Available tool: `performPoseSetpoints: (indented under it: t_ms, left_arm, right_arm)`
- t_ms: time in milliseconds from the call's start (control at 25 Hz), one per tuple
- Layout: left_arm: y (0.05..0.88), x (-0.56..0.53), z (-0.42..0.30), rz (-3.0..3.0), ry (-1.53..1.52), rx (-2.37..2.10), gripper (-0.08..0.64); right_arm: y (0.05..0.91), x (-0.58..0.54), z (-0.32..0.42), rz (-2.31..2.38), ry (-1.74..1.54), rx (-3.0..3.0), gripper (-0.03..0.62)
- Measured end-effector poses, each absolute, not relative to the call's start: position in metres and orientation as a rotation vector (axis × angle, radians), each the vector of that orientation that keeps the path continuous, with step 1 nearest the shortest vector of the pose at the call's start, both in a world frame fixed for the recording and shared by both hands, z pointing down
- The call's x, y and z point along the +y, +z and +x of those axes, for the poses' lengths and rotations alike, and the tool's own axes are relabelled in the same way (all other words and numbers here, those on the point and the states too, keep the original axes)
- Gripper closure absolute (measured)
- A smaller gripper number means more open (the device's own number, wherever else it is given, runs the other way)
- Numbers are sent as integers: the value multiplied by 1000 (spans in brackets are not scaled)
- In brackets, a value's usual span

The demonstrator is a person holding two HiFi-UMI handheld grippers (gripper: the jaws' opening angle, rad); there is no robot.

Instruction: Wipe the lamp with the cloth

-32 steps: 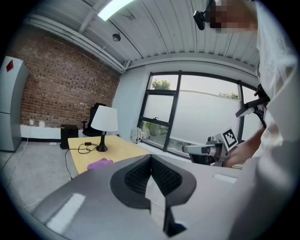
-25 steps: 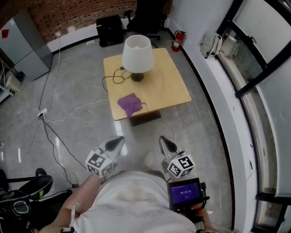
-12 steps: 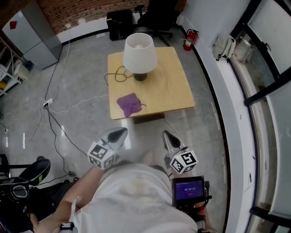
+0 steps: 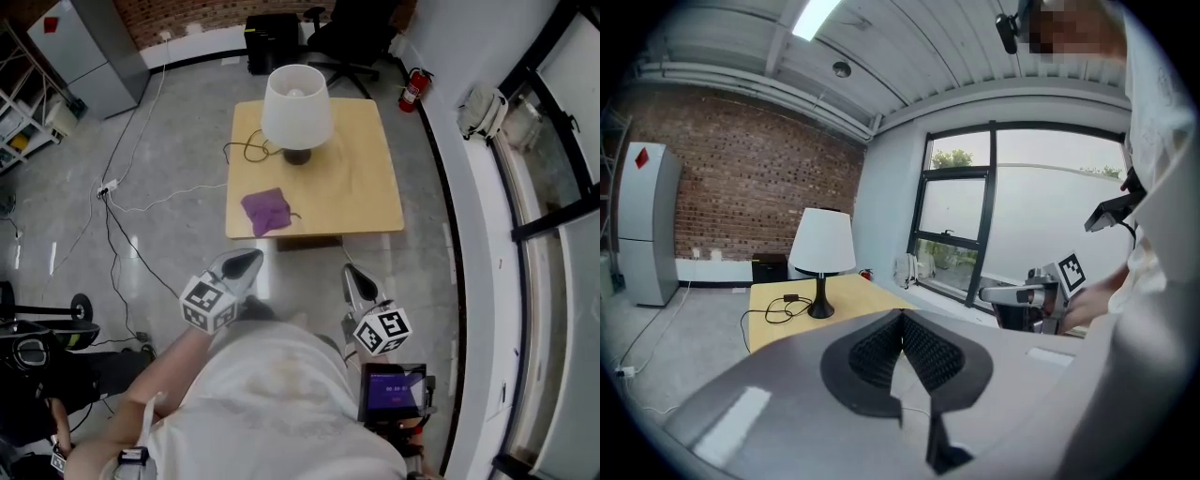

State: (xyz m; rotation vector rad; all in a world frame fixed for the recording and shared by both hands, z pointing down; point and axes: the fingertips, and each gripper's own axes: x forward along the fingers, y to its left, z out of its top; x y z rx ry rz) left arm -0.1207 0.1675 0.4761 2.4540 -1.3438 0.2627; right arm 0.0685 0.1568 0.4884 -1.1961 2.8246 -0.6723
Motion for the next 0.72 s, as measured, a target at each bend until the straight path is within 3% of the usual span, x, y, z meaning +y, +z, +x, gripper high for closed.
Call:
performPoseSetpoints:
  t_ms: [720]
  left_arm:
    - [488, 101, -142, 2414, 285, -1376, 558]
  right_arm:
    - [490, 91, 56, -1167, -644, 2929, 581]
